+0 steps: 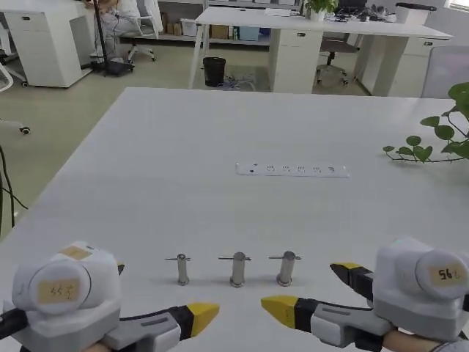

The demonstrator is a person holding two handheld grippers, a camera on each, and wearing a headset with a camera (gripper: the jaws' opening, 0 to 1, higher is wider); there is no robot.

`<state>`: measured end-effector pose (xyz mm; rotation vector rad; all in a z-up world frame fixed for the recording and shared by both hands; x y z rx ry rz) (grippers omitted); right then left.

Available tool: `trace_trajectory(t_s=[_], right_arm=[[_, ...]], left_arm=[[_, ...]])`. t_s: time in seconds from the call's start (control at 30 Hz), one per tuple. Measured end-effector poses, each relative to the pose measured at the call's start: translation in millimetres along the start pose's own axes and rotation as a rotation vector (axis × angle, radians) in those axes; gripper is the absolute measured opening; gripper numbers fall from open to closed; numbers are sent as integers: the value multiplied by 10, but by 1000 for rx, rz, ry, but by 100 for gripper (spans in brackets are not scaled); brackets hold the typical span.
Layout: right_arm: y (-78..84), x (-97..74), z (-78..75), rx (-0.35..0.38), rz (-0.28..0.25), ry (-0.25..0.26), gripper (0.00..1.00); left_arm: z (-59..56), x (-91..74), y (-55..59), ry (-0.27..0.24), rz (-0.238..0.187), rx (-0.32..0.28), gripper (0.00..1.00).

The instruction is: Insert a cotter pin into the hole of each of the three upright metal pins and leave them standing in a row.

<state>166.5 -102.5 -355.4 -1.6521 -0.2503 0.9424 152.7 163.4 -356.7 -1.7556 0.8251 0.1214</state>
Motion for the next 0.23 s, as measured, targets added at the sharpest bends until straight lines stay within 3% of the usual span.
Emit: trace_trajectory(t_s=[0.23], right_arm=[[-15, -20, -7, 6, -6, 9, 85]], left_arm=[[-20, 9, 10, 7, 6, 0, 96]])
Point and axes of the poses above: the centre of the closed fingertips' face, and the gripper's own axes: x roughly forward along the fingers, z roughly to its left, y roughly out of its underside, the point moved 9 cm from there along -x, roughly backward along the fingers, and after that the axes turned 15 degrees about -x, right-handed, at the moved point
